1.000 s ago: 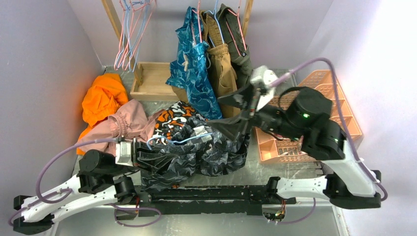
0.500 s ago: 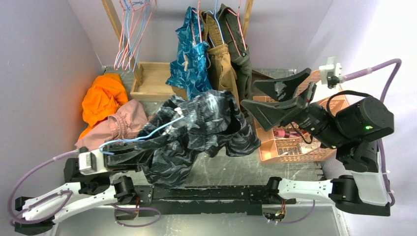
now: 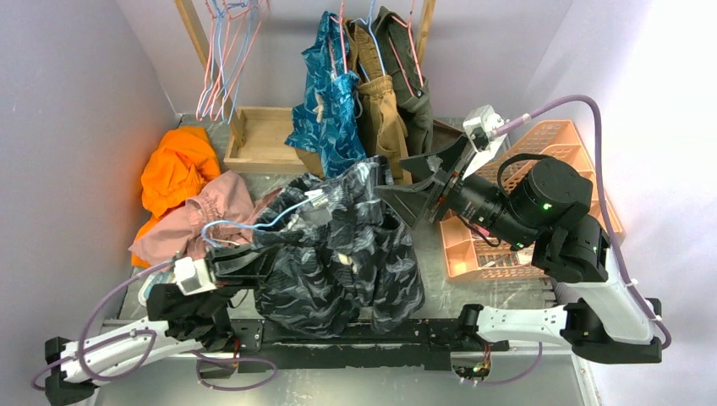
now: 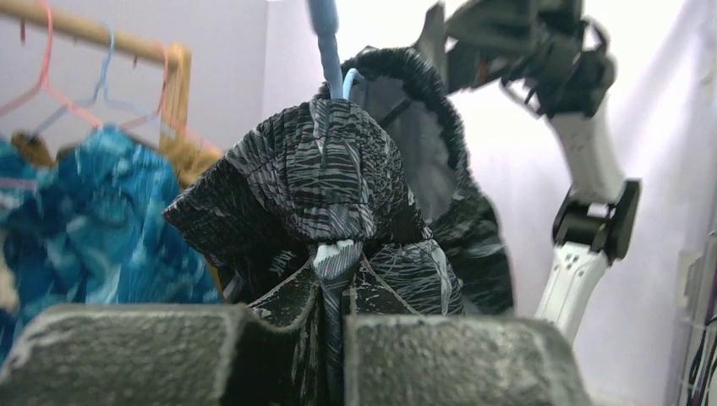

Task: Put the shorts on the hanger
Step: Hang the shorts on the hanger.

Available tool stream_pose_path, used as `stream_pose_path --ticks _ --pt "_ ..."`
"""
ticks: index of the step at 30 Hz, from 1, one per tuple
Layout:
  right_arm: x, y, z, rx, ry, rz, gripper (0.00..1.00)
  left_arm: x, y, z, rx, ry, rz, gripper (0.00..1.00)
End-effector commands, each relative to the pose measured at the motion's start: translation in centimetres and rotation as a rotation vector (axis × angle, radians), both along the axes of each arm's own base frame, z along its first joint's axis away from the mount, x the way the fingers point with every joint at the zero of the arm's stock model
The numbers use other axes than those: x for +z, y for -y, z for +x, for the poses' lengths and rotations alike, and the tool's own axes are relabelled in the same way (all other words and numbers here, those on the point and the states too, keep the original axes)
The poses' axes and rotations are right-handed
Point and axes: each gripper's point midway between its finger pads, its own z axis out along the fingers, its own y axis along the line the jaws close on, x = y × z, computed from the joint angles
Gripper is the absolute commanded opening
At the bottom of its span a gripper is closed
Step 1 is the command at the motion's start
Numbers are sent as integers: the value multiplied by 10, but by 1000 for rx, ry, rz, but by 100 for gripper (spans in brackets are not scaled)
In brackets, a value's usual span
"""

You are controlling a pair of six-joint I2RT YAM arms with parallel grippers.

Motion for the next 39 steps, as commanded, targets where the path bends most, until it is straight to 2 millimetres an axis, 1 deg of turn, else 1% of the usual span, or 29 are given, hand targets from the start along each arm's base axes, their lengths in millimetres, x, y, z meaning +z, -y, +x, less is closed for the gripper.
stream_pose_path --ticks 1,3,5,7,9,10,12,14,16,20,22,25,29,33,35,39 --pt "8 13 2 -43 -2 13 76 22 -25 7 45 -29 -162 7" --pt "13 14 2 -42 1 4 75 25 -19 7 44 -24 -125 7" --pt "11 10 3 -38 -10 -27 74 26 -14 9 44 -29 -99 7" --pt "-2 -1 8 -38 -48 -97 72 27 -11 12 50 -43 -84 7" --pt "-20 -10 15 -59 -95 -178 70 24 -6 16 58 -64 -58 7" --pt "-31 -12 18 -74 -119 -220 68 23 -4 18 60 -74 -50 7" --pt "-47 -17 26 -108 -147 -266 67 20 -1 22 70 -96 -39 7" --pt "-55 -21 29 -115 -156 -282 66 18 1 24 73 -103 -35 7" --pt "-59 -27 29 -107 -163 -283 65 18 2 25 74 -106 -30 7" --pt "-53 -44 22 -25 -160 -232 66 18 9 28 78 -117 6 7" --pt "-56 -50 26 -34 -161 -240 66 17 13 29 75 -119 23 7" --pt "-68 -51 41 -113 -172 -290 66 18 17 28 68 -120 38 7" --pt "-82 -43 59 -230 -174 -347 66 18 18 28 63 -123 44 7" --pt "-93 -45 62 -239 -181 -399 65 18 16 27 59 -124 43 7" --pt "-95 -48 62 -232 -182 -404 58 17 17 27 59 -127 46 7" --pt "-91 -50 62 -227 -179 -397 33 14 21 27 47 -134 65 7"
